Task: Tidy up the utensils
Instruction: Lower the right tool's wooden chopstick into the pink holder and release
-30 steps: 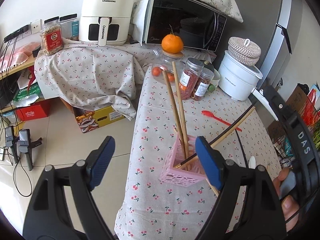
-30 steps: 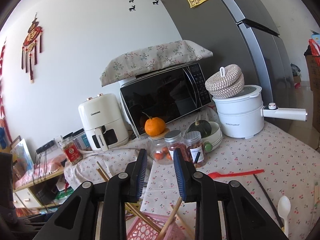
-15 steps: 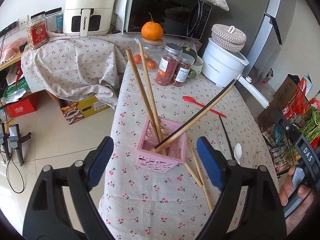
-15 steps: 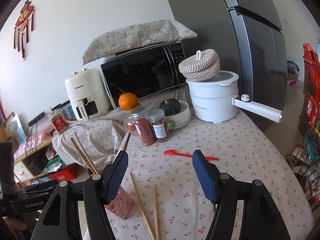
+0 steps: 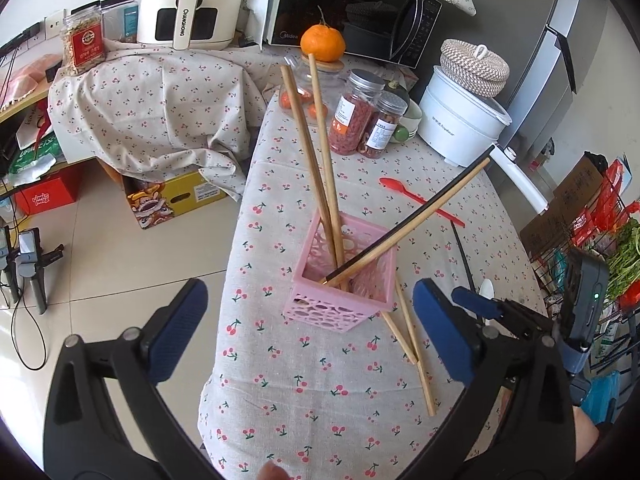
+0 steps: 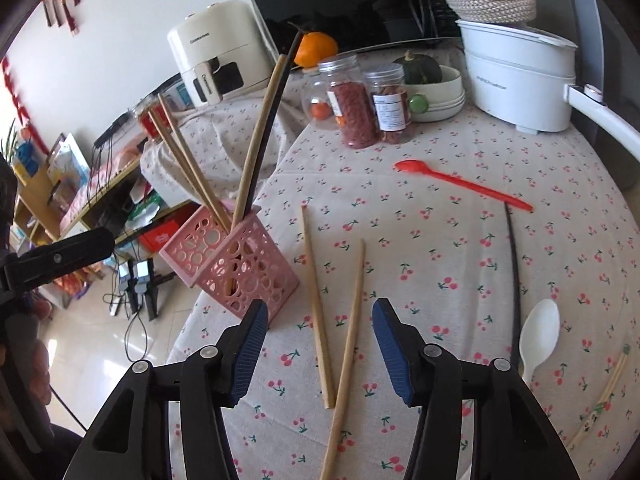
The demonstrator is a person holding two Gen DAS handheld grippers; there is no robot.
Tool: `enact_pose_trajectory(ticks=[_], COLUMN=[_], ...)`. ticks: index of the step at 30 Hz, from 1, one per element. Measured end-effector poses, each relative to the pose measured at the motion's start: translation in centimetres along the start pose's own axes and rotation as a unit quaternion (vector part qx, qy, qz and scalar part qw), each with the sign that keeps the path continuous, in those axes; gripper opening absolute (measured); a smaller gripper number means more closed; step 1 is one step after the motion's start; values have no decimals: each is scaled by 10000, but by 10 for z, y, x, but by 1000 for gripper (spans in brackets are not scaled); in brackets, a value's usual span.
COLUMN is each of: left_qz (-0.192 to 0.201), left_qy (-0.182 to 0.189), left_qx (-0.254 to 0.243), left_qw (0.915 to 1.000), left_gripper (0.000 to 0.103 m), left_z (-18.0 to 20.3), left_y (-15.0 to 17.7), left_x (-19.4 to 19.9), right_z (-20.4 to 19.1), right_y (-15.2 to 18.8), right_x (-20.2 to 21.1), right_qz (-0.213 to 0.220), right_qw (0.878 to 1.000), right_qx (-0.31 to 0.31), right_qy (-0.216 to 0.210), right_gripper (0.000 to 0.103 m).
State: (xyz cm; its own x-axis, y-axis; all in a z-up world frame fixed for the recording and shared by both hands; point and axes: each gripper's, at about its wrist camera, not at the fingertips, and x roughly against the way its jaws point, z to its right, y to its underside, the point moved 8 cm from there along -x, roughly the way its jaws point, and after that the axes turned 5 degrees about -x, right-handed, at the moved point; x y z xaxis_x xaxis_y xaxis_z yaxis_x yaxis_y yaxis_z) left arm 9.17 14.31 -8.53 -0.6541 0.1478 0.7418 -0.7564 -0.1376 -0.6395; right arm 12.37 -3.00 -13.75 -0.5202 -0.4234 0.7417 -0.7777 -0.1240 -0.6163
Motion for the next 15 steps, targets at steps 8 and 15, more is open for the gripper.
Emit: enact_pose_trajectory(ticks=[8,15], left_qz=[1,11], left_qy=[-12,57], left_qx=[214,256], left_qw=[9998,9997], left_gripper=[102,102], left_z=[-16,-12], left_y=[-6,-9], left_x=[-3,-4], right_z=[-6,-7], right_y=[9,13], right_x=[-68,-93], right_qz=[-565,-715], right_qw=[9971,9957], right_qx=[493,573], right_qy=[163,144], right_gripper=[21,17])
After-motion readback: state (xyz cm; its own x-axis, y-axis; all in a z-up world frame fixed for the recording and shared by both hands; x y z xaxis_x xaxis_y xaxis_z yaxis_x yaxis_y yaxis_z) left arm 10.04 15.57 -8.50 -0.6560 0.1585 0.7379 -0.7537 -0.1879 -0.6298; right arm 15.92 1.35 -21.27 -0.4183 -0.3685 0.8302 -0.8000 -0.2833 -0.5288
